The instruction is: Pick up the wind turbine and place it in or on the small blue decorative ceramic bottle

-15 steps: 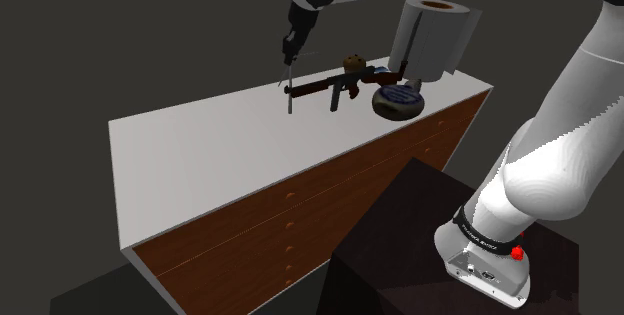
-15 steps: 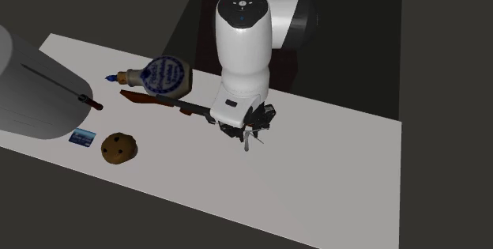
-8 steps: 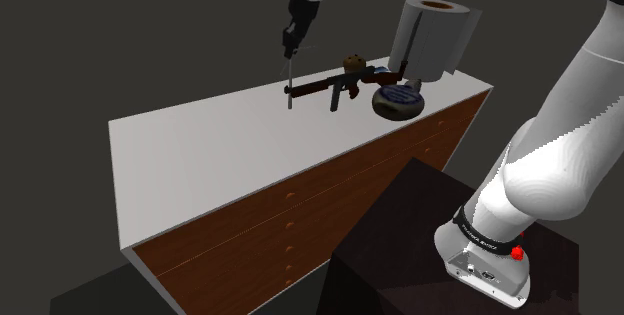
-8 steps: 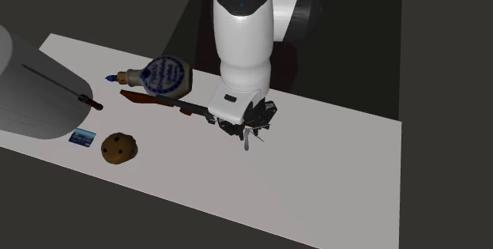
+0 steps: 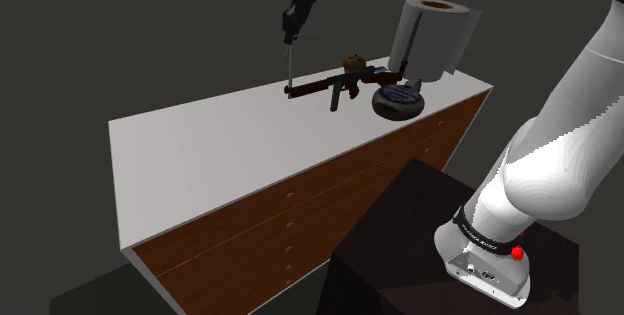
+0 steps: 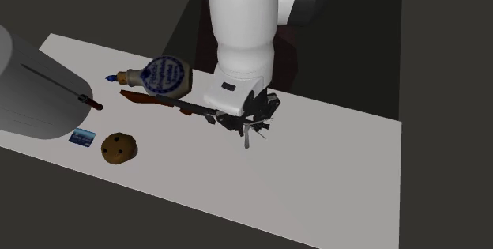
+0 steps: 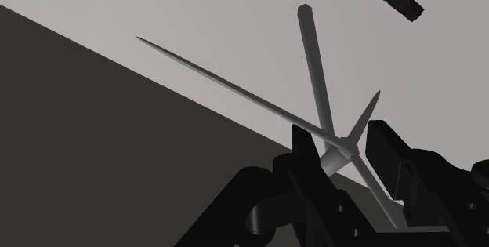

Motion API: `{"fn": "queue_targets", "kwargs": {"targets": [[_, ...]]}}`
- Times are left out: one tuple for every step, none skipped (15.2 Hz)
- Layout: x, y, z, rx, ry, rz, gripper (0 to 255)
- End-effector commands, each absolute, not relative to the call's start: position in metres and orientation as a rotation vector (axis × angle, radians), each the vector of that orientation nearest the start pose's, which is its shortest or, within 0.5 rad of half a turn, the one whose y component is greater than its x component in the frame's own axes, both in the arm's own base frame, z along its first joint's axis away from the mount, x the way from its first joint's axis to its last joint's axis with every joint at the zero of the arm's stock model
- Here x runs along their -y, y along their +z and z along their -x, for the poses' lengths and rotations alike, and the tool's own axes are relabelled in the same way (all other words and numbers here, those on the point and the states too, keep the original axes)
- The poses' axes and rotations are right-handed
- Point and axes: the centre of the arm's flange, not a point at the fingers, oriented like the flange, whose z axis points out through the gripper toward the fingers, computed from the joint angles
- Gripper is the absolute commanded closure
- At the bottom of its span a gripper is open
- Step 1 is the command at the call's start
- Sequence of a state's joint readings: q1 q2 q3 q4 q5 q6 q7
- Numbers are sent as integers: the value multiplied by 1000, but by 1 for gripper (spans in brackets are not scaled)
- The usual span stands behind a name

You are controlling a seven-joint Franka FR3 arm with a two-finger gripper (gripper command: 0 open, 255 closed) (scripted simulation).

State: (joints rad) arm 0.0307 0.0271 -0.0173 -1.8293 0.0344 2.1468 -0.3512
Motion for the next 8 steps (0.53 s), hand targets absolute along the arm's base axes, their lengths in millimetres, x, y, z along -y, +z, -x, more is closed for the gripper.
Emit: {"fn": "queue_targets", "kwargs": {"targets": [[-9, 551, -598, 545, -458, 3079, 255], [-9, 557, -598, 545, -458, 3079, 255], [-9, 562, -598, 545, -458, 3079, 255], [-9, 567, -598, 545, -458, 3079, 255], [-9, 572, -598, 545, -458, 3079, 255], [-9, 578, -598, 545, -458, 3079, 255], [-9, 583, -598, 545, -458, 3079, 255], [-9, 588, -598, 545, -458, 3079, 255]]}}
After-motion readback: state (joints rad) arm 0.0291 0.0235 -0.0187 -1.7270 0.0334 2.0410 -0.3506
